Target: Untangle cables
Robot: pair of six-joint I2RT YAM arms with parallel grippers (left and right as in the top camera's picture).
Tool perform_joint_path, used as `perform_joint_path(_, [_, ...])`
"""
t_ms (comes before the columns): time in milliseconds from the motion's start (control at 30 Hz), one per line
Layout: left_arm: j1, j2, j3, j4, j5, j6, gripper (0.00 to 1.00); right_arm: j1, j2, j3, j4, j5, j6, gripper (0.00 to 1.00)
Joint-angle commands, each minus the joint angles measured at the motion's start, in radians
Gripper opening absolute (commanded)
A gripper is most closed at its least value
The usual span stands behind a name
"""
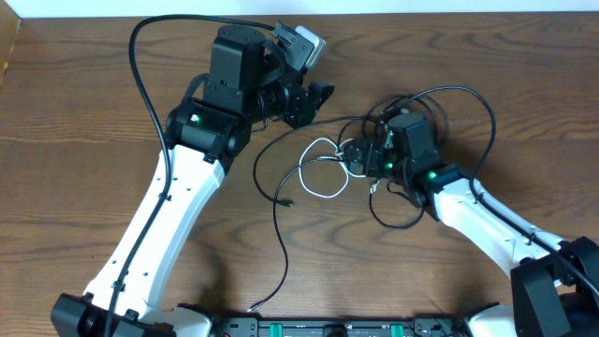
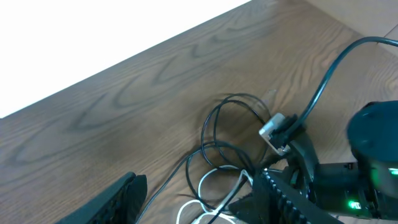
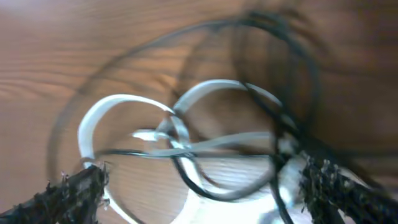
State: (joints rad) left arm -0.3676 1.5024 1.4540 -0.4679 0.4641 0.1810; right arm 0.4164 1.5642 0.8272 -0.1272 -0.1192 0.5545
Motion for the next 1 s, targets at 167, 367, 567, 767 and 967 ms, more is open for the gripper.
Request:
perform_joint_path(167, [0.003, -0.005, 0.005, -0.002, -0.009, 0.009, 0.60, 0.024, -0.020, 0.067, -0.159, 0.237, 0.013, 0.95])
perform_joint_path(367, [0.003, -0.005, 0.005, -0.002, -0.009, 0.009, 0.60, 0.046, -0.061, 0.148, -0.165, 0.240, -0.066, 0.96])
perform_joint_path(567, [0.003, -0.005, 0.005, -0.002, -0.009, 0.009, 0.60, 0.046, -0.052, 0.245, -0.183, 0.218, -0.081, 0.97])
perform_joint_path(767, [0.003, -0.005, 0.005, -0.002, -0.009, 0.009, 0.60, 0.048, -0.004, 0.256, -0.180, 0.174, -0.080, 0.95])
perform_joint_path(967, [0.003, -0.005, 0.005, -0.002, -0.009, 0.009, 0.60, 0.076, 0.041, 0.256, -0.169, 0.130, -0.070, 0.95])
